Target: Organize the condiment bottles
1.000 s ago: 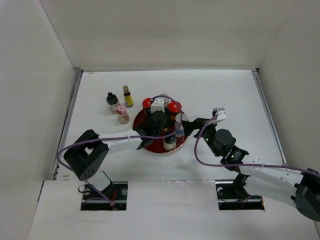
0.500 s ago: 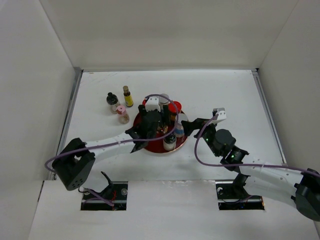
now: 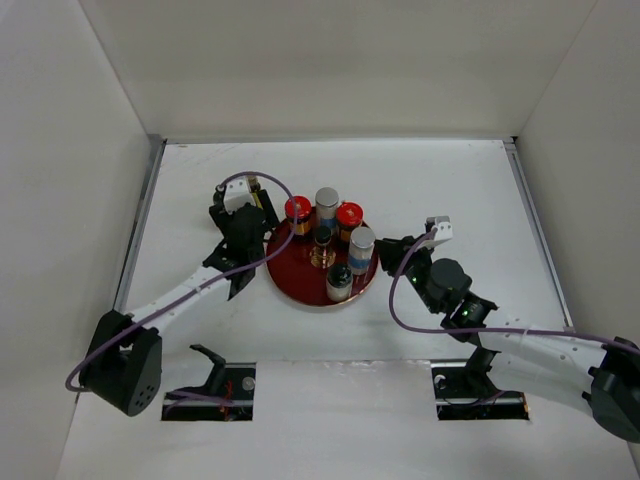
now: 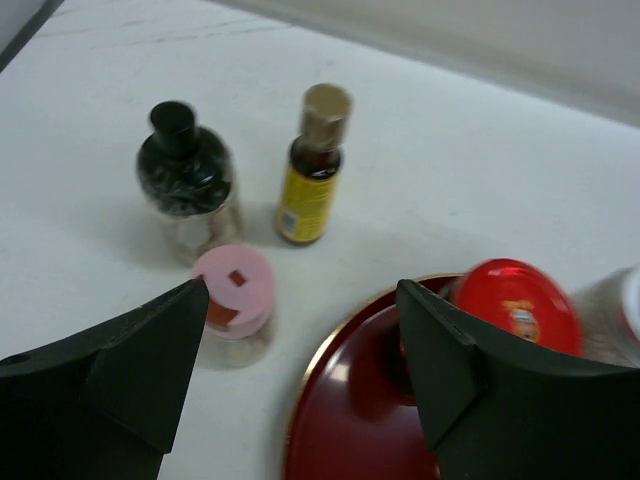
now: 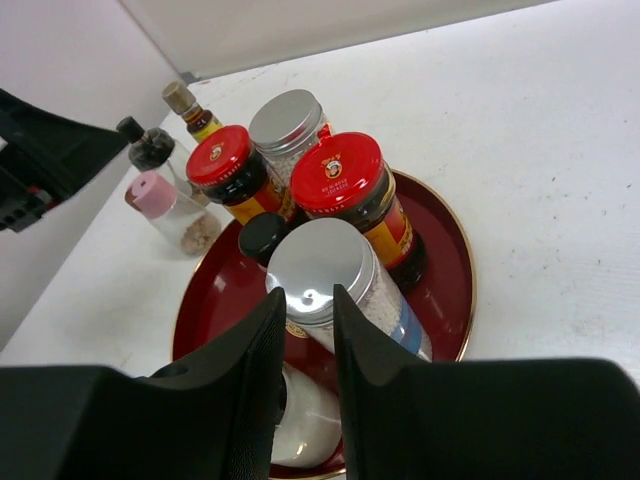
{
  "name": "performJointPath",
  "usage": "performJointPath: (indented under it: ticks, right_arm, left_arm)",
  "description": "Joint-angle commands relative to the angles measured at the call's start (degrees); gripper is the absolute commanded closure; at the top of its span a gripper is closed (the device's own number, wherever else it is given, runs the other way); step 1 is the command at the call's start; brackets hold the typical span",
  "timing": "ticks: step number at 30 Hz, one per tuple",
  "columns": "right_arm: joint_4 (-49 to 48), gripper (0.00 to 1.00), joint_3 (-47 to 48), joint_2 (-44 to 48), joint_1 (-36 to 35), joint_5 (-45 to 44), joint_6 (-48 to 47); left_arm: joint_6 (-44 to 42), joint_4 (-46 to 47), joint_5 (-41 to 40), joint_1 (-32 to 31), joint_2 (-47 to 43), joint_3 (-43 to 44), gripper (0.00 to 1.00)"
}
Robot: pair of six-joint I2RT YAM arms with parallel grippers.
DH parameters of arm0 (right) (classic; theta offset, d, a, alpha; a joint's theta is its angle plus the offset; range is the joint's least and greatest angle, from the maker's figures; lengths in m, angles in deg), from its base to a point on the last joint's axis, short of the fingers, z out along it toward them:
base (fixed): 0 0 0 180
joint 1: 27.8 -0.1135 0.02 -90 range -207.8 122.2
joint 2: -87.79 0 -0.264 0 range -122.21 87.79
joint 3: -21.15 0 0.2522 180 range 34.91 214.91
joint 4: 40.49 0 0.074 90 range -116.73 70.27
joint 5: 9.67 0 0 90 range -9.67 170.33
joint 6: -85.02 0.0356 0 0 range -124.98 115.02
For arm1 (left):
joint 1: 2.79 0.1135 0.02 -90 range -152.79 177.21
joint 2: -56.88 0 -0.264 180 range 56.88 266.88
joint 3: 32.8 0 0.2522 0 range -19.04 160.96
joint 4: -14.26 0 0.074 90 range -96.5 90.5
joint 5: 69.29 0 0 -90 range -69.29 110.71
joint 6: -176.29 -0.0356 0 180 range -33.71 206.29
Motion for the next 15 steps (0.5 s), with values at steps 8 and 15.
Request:
performJointPath:
  ticks: [8, 15]
  right_arm:
    - [-3.6, 0.27, -0.5, 1.7, -0.3, -1.3, 0.4]
    - [-3.7, 0.23, -0.1, 0.3, -0.3, -0.9, 0.1]
  left_arm:
    - [1.7, -3.2, 0.4, 6.6, 11.0, 3.4, 0.25]
    - [3.1, 0.3, 2.9, 10.1, 15.3, 4.6, 0.27]
